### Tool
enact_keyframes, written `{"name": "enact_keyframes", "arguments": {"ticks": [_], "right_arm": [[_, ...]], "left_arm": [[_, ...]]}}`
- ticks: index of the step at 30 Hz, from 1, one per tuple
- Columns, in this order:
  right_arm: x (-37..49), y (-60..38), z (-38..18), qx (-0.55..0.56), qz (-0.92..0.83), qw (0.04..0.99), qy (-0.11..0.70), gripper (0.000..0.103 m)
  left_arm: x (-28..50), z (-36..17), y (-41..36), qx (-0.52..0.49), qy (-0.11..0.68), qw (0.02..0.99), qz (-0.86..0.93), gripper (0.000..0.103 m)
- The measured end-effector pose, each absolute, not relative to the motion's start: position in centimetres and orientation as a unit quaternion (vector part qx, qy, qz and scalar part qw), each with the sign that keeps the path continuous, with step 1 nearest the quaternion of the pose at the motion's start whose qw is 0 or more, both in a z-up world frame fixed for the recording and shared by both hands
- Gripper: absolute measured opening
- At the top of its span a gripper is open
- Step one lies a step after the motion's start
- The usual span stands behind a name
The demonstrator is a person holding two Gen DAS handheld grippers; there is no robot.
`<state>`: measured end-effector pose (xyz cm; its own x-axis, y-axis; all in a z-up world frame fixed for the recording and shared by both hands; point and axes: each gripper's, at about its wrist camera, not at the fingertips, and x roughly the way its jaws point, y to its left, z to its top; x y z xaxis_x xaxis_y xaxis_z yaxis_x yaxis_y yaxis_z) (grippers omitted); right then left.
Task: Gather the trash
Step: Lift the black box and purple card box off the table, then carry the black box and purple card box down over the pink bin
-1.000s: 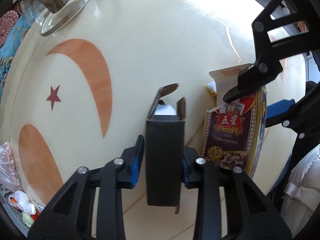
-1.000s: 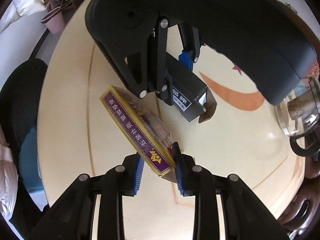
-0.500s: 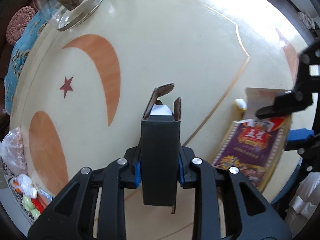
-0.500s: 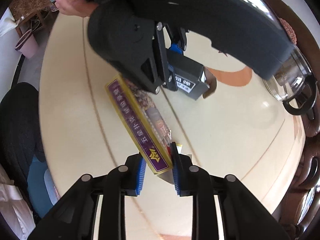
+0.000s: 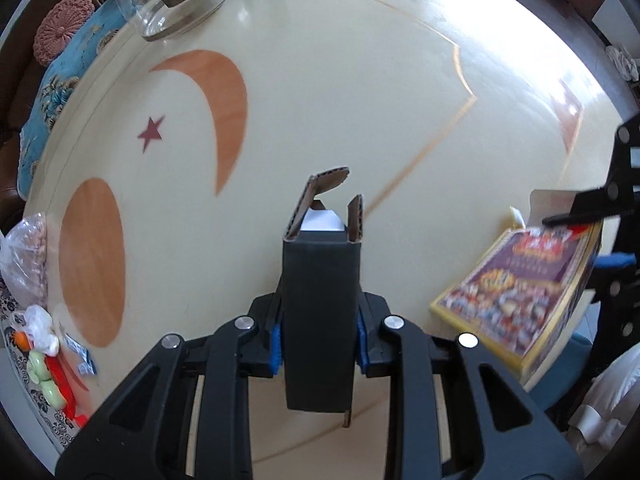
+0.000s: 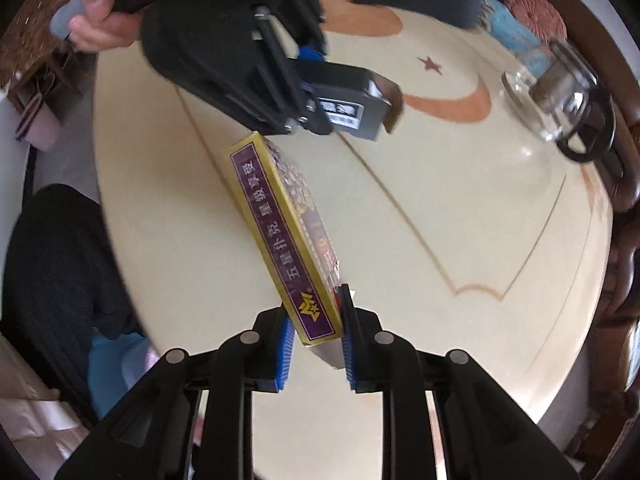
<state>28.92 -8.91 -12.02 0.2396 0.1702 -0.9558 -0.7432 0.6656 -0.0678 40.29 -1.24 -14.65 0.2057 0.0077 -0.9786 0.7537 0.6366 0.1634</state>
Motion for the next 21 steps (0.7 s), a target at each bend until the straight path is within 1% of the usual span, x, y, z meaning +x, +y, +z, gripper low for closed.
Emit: {"name": "enact_keyframes", "arguments": {"ticks": [9, 16, 21], "right_arm": [[28.2, -11.2, -11.3, -0.244, 0.268, 0.755, 0.547, 0.021], [26.4, -13.1, -11.0, -0.216, 0.228, 0.771, 0.554, 0.021], [24.1, -14.2, -10.5, -0.189, 0.206, 0.785, 0.553, 0.021]], "left_arm": [[38.6, -14.4, -0.9, 0.319, 0.571, 0.712, -0.256, 0.027], [34.6, -13.9, -1.3, 0.304, 0.564, 0.725, -0.253, 0.027], [30.2, -13.4, -1.6, 0.287, 0.557, 0.733, -0.264, 0.027]]}}
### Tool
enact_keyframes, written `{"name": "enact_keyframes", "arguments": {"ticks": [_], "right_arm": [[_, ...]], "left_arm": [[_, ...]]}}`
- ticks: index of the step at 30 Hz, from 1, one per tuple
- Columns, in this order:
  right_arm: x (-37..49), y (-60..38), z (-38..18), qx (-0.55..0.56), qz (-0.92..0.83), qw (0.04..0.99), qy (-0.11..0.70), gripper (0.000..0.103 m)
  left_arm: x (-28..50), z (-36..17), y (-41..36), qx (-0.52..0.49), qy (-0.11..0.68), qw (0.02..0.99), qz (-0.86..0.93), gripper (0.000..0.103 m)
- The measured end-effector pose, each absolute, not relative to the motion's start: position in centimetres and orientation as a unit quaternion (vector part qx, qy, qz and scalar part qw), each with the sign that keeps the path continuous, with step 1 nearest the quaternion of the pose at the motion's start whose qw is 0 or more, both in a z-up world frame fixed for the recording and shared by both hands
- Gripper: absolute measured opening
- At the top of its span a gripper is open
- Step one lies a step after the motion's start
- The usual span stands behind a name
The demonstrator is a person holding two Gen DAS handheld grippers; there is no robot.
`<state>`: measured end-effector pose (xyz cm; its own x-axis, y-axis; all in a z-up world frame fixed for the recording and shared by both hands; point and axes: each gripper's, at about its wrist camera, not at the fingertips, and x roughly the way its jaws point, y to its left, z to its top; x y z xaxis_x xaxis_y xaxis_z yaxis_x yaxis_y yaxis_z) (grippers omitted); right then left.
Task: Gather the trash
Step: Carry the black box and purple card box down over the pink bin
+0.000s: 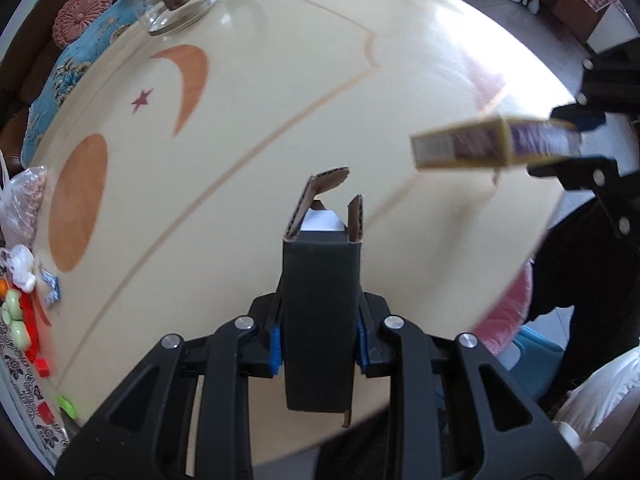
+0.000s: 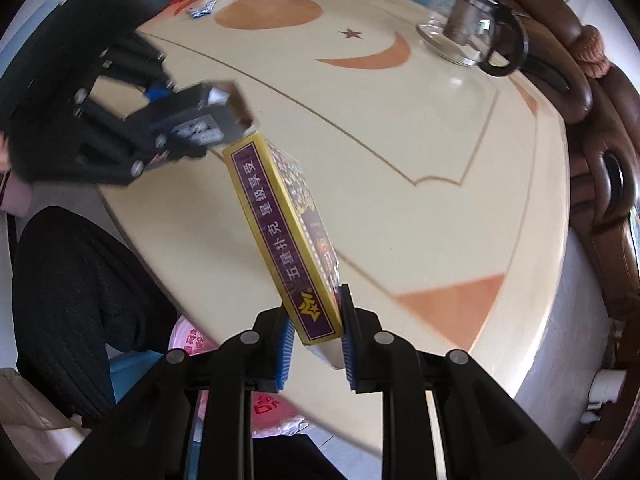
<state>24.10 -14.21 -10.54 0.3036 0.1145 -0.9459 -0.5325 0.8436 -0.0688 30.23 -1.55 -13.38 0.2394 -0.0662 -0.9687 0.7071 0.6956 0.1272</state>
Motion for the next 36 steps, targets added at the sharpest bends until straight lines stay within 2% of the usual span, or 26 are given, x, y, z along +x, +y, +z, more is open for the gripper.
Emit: {"name": "enact_keyframes", "arguments": {"ticks": [19, 36], "right_arm": [[15.0, -14.4, -6.7, -0.188, 0.193, 0.809, 0.522, 0.021], [8.3, -15.1, -7.3, -0.176, 0.195, 0.814, 0.518, 0.021]], "left_arm": [[18.8, -10.9, -1.7, 0.317, 0.527, 0.731, -0.295, 0.027], [11.1, -11.9, -2.9, 0.316, 0.519, 0.726, -0.321, 0.027]]}}
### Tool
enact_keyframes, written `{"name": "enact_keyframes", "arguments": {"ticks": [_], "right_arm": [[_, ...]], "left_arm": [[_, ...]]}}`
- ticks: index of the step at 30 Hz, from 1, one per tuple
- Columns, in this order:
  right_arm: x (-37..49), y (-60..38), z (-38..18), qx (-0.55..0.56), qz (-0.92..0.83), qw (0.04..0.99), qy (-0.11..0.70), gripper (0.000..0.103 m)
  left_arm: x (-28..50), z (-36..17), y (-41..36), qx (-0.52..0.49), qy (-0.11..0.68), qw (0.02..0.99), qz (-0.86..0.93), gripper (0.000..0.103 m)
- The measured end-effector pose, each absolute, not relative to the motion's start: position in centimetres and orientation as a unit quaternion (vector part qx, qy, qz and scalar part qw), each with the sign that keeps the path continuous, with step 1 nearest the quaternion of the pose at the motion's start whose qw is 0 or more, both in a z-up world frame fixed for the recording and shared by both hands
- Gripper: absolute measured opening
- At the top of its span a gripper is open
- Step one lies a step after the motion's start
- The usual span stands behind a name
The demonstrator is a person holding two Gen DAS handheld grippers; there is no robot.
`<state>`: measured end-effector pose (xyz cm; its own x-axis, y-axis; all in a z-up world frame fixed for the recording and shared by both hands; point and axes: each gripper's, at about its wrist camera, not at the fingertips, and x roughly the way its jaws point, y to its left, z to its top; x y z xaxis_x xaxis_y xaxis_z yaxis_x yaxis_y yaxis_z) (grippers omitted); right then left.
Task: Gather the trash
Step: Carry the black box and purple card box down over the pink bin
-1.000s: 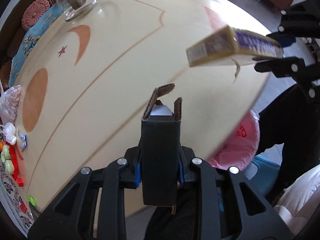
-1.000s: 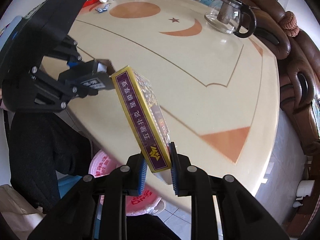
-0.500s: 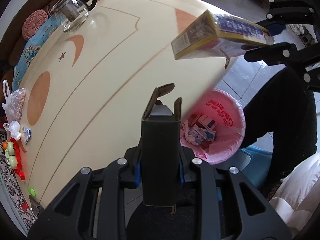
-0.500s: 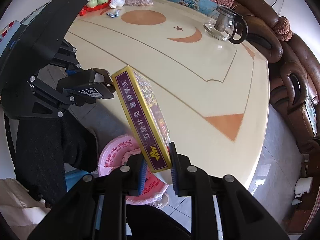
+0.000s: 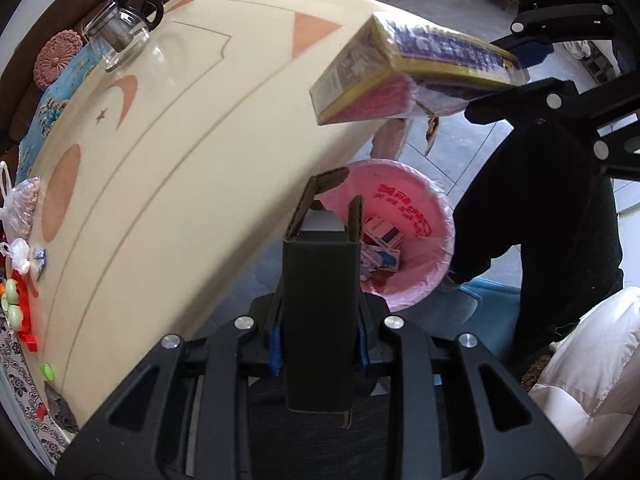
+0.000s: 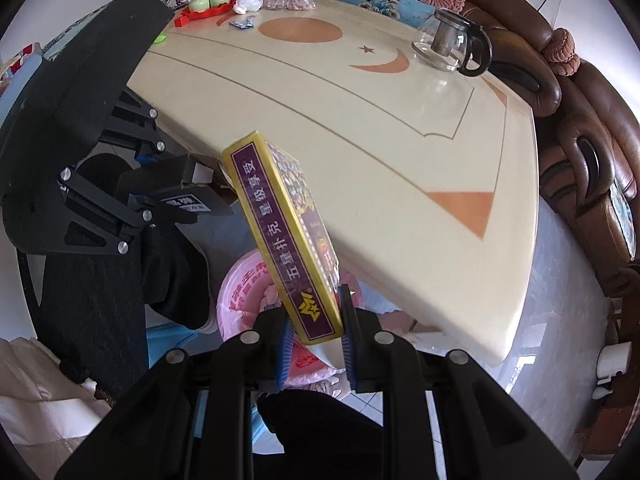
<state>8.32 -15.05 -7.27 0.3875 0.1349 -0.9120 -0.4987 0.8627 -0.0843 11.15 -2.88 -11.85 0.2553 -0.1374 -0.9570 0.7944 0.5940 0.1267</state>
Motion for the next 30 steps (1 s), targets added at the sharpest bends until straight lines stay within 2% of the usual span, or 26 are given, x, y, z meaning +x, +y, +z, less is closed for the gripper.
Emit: {"name": "enact_keyframes", "arguments": {"ticks": [18, 30], "right_arm": [[6.2, -17.0, -13.3, -0.131, 0.184, 0.804, 0.550, 0.021], [6.2, -17.6, -21.1, -0.080, 0.165, 0.798, 0.575, 0.021]], "left_arm": [[8.6, -18.5, -4.8, 0.251, 0.557, 0.713, -0.345, 0.027], [10.4, -26.1, -5.1, 0.174, 0.613, 0.708, -0.305, 0.027]]}}
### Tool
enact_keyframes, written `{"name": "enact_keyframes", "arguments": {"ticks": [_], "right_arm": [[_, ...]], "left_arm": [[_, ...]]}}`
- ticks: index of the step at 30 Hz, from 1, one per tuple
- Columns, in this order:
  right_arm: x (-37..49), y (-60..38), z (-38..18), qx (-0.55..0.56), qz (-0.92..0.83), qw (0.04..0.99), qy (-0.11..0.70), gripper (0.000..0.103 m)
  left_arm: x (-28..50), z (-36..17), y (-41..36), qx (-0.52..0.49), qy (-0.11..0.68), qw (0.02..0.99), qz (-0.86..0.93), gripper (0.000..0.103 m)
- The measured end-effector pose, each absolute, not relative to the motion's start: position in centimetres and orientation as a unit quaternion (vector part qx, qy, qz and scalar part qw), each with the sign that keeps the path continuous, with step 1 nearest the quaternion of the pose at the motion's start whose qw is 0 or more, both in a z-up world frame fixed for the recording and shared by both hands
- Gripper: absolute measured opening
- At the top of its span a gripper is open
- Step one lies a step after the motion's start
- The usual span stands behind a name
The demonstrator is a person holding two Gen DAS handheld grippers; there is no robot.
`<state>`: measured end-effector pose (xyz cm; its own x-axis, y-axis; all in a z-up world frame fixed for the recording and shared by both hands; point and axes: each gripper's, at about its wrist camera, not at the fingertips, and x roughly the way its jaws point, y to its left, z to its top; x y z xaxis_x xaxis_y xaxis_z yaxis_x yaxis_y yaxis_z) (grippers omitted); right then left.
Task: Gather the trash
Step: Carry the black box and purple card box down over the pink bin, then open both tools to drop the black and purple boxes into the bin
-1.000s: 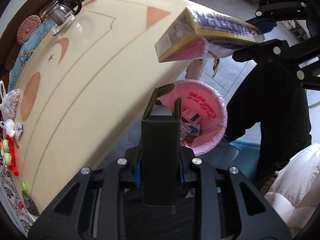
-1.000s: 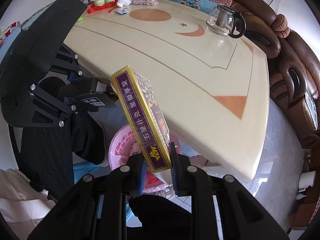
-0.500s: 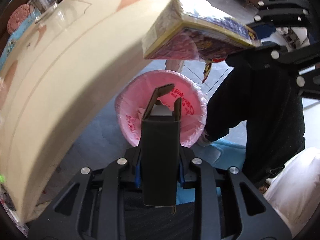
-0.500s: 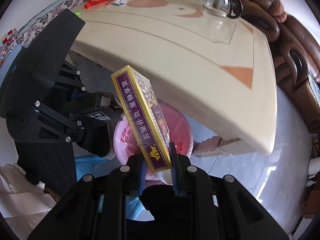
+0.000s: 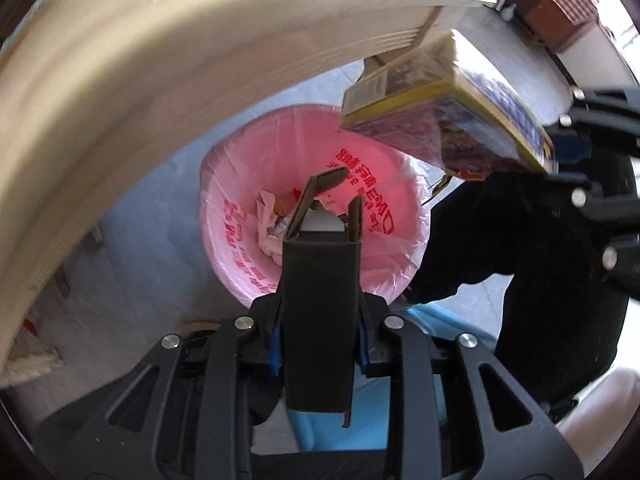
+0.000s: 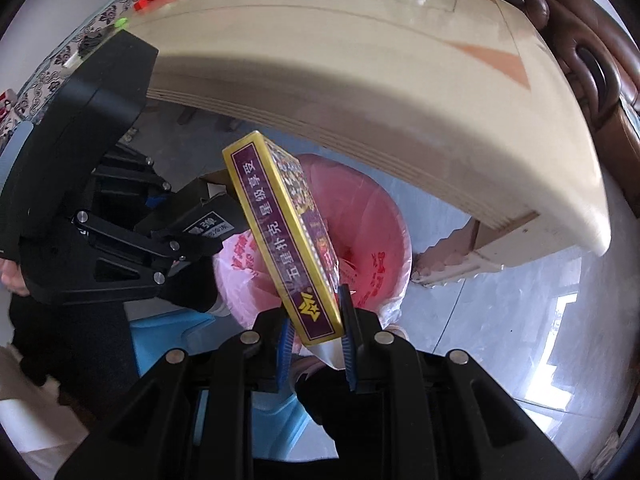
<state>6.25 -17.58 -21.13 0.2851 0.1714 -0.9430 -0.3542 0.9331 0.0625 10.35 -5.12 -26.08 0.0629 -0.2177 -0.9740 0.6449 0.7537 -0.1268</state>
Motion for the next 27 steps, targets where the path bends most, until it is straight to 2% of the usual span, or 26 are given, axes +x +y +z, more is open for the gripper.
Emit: {"name": "enact_keyframes", "arguments": {"ticks": [13, 27], "right_arm": [[8.4, -18.4, -28.6, -0.008, 0.122, 0.791, 0.599, 0.021], [10.2, -19.0, -34.6, 0.057, 0.055, 0.775, 0.627, 0.021]], "left_arm": [[12.6, -33.0, -5.8, 0.164, 0.651, 0.697, -0.250, 0.027], [15.9, -39.1, -5.9, 0.076, 0.712, 0.668, -0.203, 0.027]]}}
